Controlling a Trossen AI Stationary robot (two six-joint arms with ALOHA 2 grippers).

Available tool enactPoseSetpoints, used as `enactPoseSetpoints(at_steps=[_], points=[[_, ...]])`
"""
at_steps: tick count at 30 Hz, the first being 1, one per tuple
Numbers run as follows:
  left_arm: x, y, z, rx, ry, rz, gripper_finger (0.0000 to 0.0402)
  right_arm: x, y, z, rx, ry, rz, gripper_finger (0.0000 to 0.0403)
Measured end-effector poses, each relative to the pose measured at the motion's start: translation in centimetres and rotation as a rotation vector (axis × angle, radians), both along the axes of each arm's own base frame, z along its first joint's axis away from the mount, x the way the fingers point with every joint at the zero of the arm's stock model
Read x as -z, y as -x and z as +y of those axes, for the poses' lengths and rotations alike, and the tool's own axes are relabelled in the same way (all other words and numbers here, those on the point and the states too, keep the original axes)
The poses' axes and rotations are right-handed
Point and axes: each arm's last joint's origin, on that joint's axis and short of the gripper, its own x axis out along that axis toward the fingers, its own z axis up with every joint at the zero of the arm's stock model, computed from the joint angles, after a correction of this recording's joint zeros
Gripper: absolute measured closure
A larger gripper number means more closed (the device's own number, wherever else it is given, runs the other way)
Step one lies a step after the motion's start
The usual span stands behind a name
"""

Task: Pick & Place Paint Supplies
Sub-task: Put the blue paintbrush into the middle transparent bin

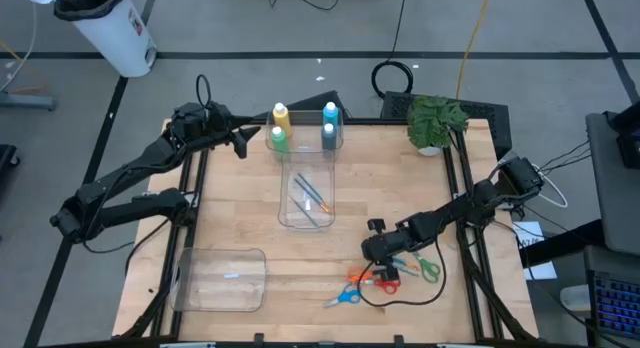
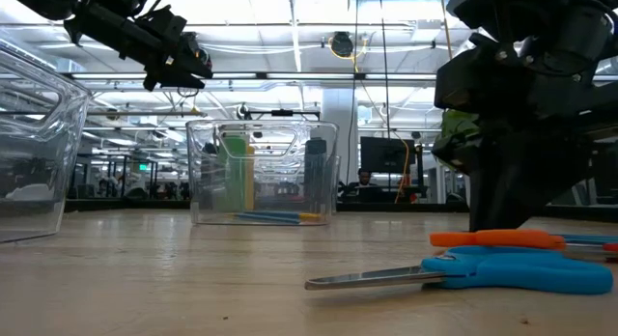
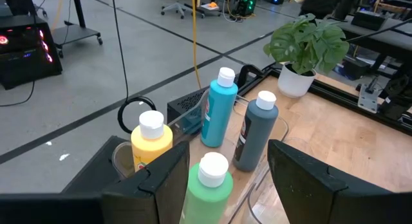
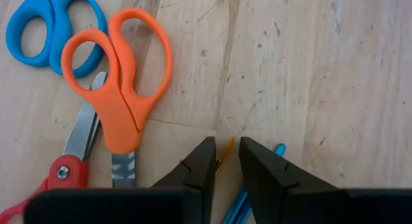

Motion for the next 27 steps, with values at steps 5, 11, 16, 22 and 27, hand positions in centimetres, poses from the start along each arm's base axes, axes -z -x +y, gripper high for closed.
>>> enactPoseSetpoints(at_steps=[5, 11, 16, 22, 27], points=[[0.00, 0.00, 0.00, 0.000, 0.000, 0.000, 0.0188, -0.01, -0.02, -0.02, 0.002, 0.002, -0.003, 0.0377], [0.00, 0.00, 0.00, 0.000, 0.000, 0.000, 0.0188, 0.00, -0.02, -0.03, 0.003, 0.003, -0.004, 0.0401], [0.00, 0.00, 0.00, 0.000, 0.000, 0.000, 0.0188, -0.03, -0.08, 0.00, 0.002, -0.004, -0.010, 0.0402], [0.00, 0.00, 0.00, 0.000, 0.000, 0.000, 0.0188, -0.41, -0.57, 0.23, 0.005, -0.042, -0.075, 0.0402], [0.00, 0.00, 0.00, 0.000, 0.000, 0.000, 0.0188, -0.90, -0.92, 0.33, 0.007, -0.061, -0.132, 0.0403]])
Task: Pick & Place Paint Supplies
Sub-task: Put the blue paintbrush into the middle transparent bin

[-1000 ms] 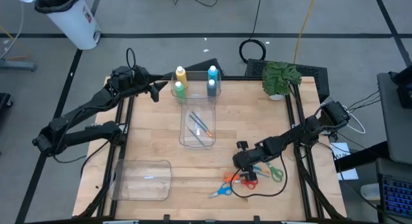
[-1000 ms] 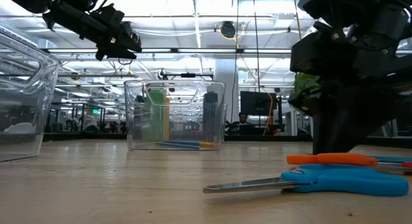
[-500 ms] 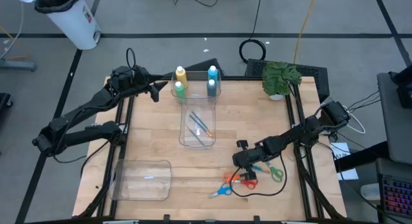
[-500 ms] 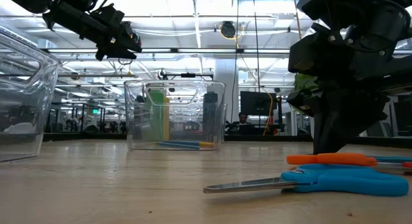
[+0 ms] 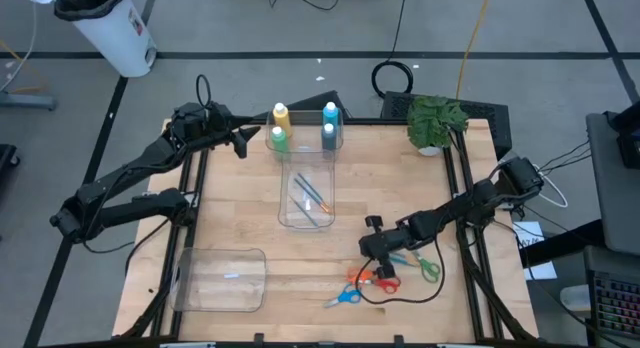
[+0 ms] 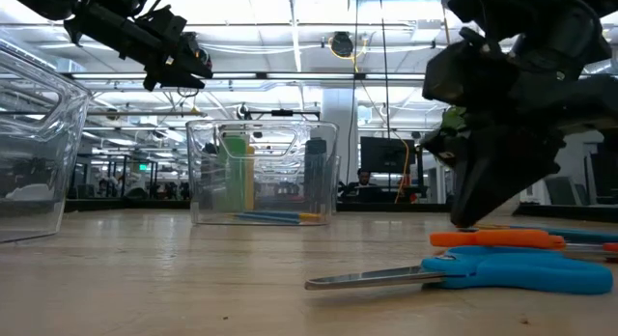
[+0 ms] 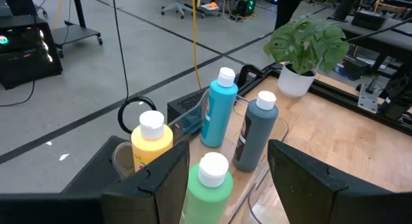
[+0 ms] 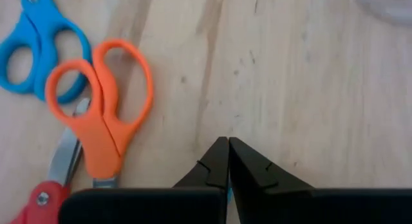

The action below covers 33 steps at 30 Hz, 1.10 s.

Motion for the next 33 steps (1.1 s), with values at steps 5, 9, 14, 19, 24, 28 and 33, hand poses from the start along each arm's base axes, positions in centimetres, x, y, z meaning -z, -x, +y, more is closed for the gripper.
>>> enactPoseSetpoints(at_steps=[5, 9, 14, 19, 24, 28, 33], points=[[0.0, 0.0, 0.0, 0.000, 0.000, 0.000, 0.0188, -0.3, -0.4, 0.2, -0.002, -0.020, -0.047, 0.0403], [0.0, 0.0, 0.0, 0.000, 0.000, 0.000, 0.0188, -0.5, -0.6, 0.2, -0.002, -0.030, -0.073, 0.0403], [0.0, 0.0, 0.0, 0.000, 0.000, 0.000, 0.0188, -0.9, -1.0, 0.5, -0.020, -0.072, -0.124, 0.0403], [0.0, 0.0, 0.0, 0.000, 0.000, 0.000, 0.0188, -1.6, -1.5, 0.8, -0.029, -0.128, -0.196, 0.0403], [0.0, 0.0, 0.0, 0.000, 0.000, 0.000, 0.0188, -2.9, -1.7, 0.7, -0.024, -0.158, -0.274, 0.0403], [0.0, 0.0, 0.0, 0.000, 0.000, 0.000, 0.0188, -4.5, -1.7, 0.3, -0.027, -0.169, -0.359, 0.0403], [0.0, 0.0, 0.0, 0.000, 0.000, 0.000, 0.0188, -6.6, -2.0, -0.3, -0.038, -0.170, -0.501, 0.0403]])
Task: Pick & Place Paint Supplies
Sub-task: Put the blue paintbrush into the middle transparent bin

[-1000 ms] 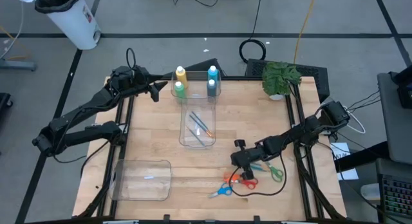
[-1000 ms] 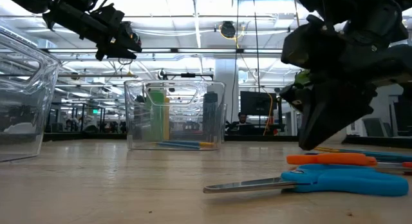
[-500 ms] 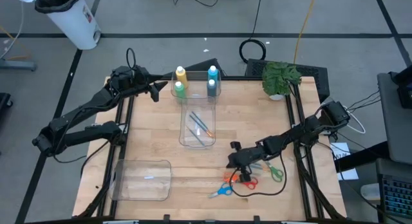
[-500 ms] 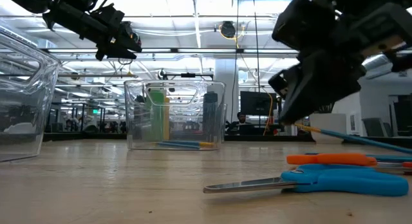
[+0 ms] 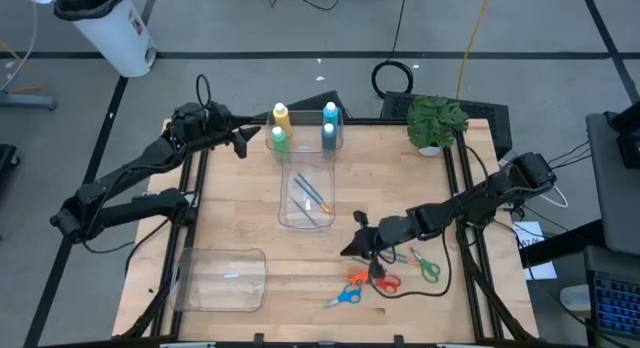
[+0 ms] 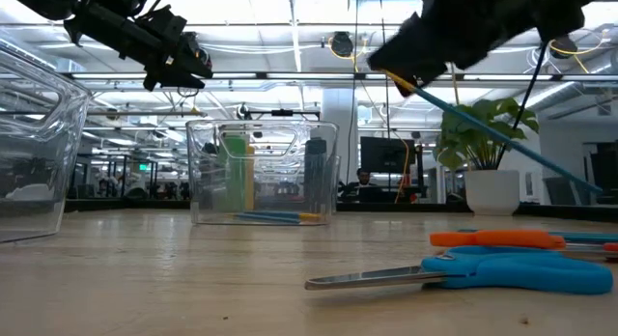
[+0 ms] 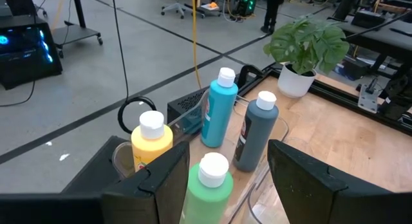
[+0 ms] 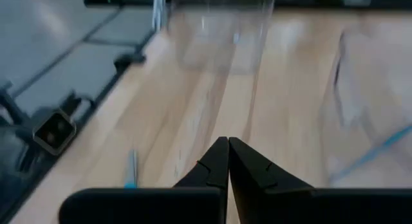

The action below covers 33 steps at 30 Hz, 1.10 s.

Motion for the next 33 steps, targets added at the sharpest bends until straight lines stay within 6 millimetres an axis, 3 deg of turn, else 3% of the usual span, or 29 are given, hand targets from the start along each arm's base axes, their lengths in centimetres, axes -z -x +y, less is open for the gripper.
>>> enactPoseSetpoints(at_steps=[10, 33], points=[[0.0, 0.0, 0.0, 0.000, 0.000, 0.000, 0.0188, -2.7, -1.1, -1.7, 0.044, -0.006, -0.275, 0.0403], [0.0, 0.0, 0.0, 0.000, 0.000, 0.000, 0.0188, -6.7, -1.6, -5.4, 0.199, -0.044, -0.690, 0.0403]])
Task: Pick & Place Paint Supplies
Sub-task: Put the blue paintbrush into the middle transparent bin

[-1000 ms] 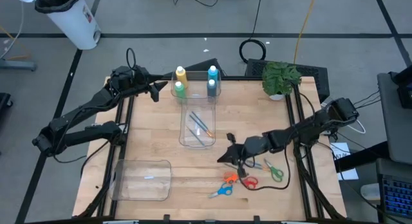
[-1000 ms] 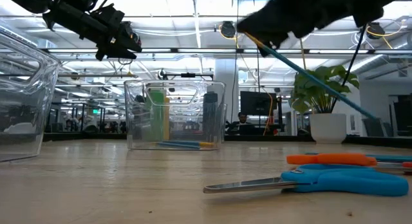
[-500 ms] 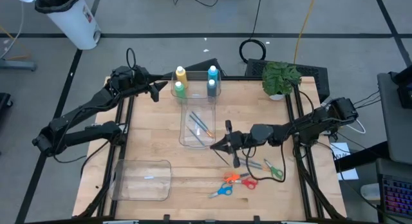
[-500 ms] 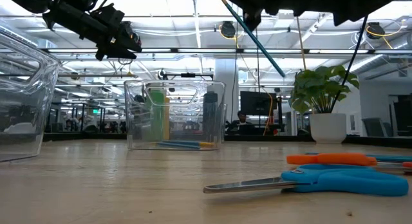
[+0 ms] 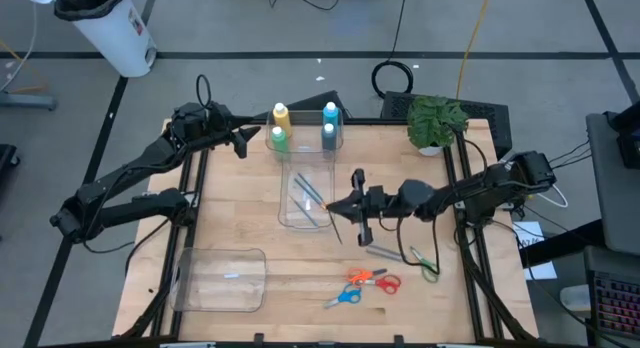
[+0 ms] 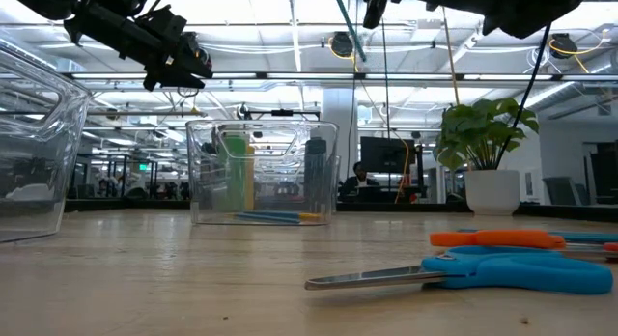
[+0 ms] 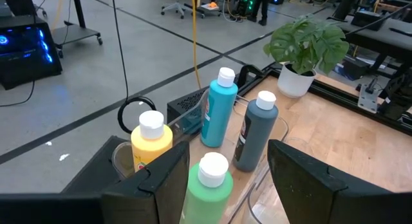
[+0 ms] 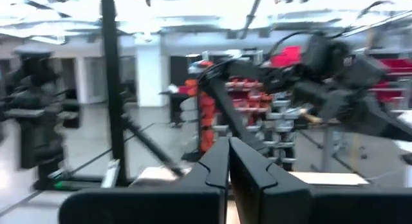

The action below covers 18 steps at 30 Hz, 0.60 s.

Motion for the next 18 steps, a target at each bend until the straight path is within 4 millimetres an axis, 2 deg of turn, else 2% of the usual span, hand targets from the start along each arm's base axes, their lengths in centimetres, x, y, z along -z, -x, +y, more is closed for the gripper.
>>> enactPoseSetpoints(at_steps=[9, 14, 18], points=[[0.0, 0.0, 0.0, 0.000, 0.000, 0.000, 0.0188, -0.5, -0.2, -1.7, 0.105, -0.026, -0.074, 0.0403], [0.0, 0.0, 0.0, 0.000, 0.000, 0.000, 0.0188, -0.5, -1.3, -2.9, 0.162, -0.034, -0.087, 0.0403], [0.0, 0.0, 0.0, 0.000, 0.000, 0.000, 0.0188, 0.2, -2.7, -3.7, 0.189, -0.031, -0.058, 0.0403]])
